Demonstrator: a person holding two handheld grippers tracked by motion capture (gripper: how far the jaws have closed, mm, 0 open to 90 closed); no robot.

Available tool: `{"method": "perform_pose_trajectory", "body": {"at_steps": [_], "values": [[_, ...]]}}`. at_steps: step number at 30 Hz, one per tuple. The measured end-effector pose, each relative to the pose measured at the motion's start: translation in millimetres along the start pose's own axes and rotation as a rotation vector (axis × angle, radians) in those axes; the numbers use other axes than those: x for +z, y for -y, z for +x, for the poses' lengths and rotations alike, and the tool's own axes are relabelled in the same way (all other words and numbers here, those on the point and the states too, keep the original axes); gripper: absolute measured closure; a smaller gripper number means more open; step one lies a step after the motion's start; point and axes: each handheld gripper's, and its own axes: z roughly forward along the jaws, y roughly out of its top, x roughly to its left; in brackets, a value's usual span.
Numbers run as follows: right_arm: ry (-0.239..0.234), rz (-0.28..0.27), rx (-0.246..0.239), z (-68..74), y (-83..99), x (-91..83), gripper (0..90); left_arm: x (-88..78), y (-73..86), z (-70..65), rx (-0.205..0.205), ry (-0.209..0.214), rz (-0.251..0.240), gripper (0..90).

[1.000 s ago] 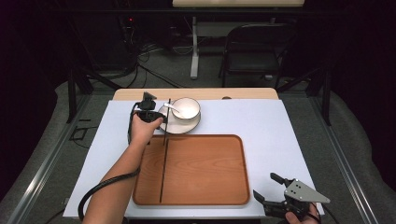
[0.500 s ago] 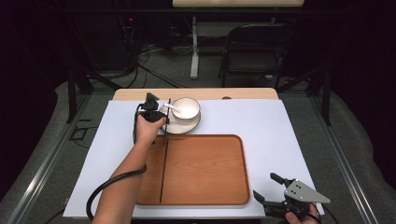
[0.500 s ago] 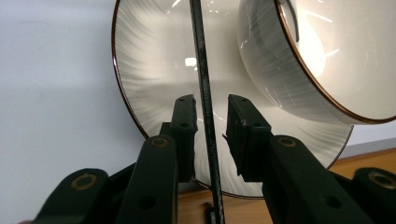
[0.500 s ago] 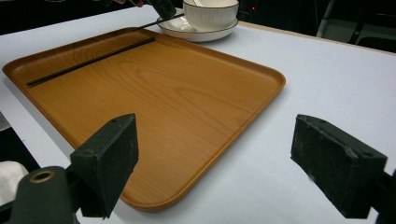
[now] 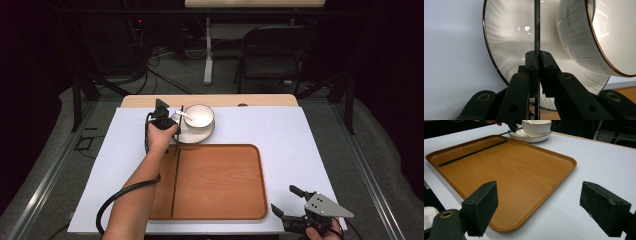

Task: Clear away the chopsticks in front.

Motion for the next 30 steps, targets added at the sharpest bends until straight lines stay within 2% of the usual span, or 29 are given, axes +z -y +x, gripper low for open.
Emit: {"method": "perform_pose_trajectory", "body": {"at_steps": [7, 10, 16, 30], "values": [[0.001, -0.003, 0.001, 0.1, 0.1, -0.2, 14.7, -11.2, 0.4, 5.0, -0.015, 0.017, -0.022, 85.7], [0.0, 0.0, -0.002, 0.1, 0.0, 0.0, 14.7, -18.6, 2.3, 6.9, 0.005, 0.021, -0.019, 85.7], [0.001, 0.002, -0.001, 0.4, 0.1, -0.6, 14.6, -34.0, 8.3, 10.8, 0.004, 0.028, -0.041, 85.7], [0.006, 0.006, 0.005, 1.0, 0.2, -1.1, 14.7, -74.2, 43.8, 30.0, 0.048, 0.04, -0.066, 85.7]]}}
